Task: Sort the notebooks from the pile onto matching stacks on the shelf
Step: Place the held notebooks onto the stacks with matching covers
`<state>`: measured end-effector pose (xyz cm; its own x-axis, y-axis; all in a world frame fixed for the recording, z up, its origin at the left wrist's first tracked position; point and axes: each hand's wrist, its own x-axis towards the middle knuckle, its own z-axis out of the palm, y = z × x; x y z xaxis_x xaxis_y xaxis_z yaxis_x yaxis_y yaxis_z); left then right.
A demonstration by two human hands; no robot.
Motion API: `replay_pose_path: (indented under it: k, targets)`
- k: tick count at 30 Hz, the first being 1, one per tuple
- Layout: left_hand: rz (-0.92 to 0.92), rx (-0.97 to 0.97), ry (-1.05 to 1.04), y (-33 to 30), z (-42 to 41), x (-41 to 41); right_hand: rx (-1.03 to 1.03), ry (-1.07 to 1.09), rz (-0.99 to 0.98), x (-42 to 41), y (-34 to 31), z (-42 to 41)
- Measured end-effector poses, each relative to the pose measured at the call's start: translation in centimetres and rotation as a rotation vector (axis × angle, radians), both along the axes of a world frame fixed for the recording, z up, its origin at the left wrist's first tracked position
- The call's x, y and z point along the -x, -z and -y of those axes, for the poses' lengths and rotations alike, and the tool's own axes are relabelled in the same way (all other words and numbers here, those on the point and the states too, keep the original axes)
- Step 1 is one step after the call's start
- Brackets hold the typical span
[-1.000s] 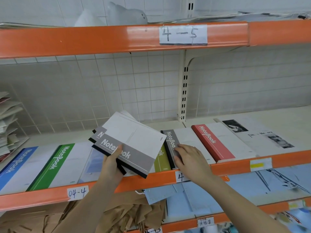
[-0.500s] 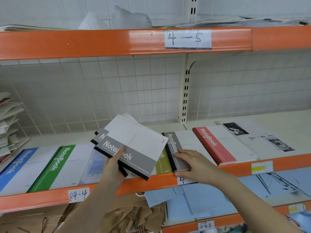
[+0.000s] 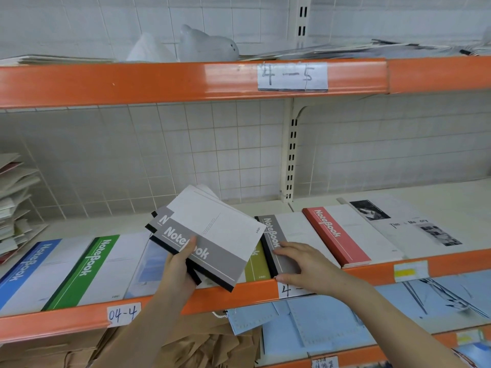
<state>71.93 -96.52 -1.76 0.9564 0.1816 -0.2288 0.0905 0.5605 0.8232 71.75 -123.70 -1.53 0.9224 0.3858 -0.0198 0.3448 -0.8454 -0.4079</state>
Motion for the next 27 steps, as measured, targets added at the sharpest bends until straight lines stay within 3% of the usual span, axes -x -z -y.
replay_pose_path:
  k: [2, 7, 11, 15, 19, 27]
  targets:
    - [0.025, -0.029, -0.003, -0.3, 0.0, 0.2, -0.084, 0.014, -0.013, 0.1, -0.5, -0.2]
    - [0.133, -0.226, 0.069, -1.4, 1.1, 1.0, -0.675, 0.220, -0.145, 0.6, -2.8, -1.0]
    - [0.238, -0.361, 0.086, -2.7, 4.2, 1.4, -0.748, 0.254, -0.194, 0.9, -3.2, -2.2]
    - [0.208, -0.320, 0.159, -2.9, 6.0, 1.4, -0.830, 0.432, -0.012, 0.5, -3.6, -1.5]
    - [0.177, -0.239, 0.247, -1.8, 6.3, 1.6, -0.838, 0.584, 0.048, 0.0, -3.2, -0.2]
    - [0.152, -0.176, -0.089, -0.8, 3.8, 0.3, -0.639, 0.745, 0.197, -1.4, -2.8, 3.0]
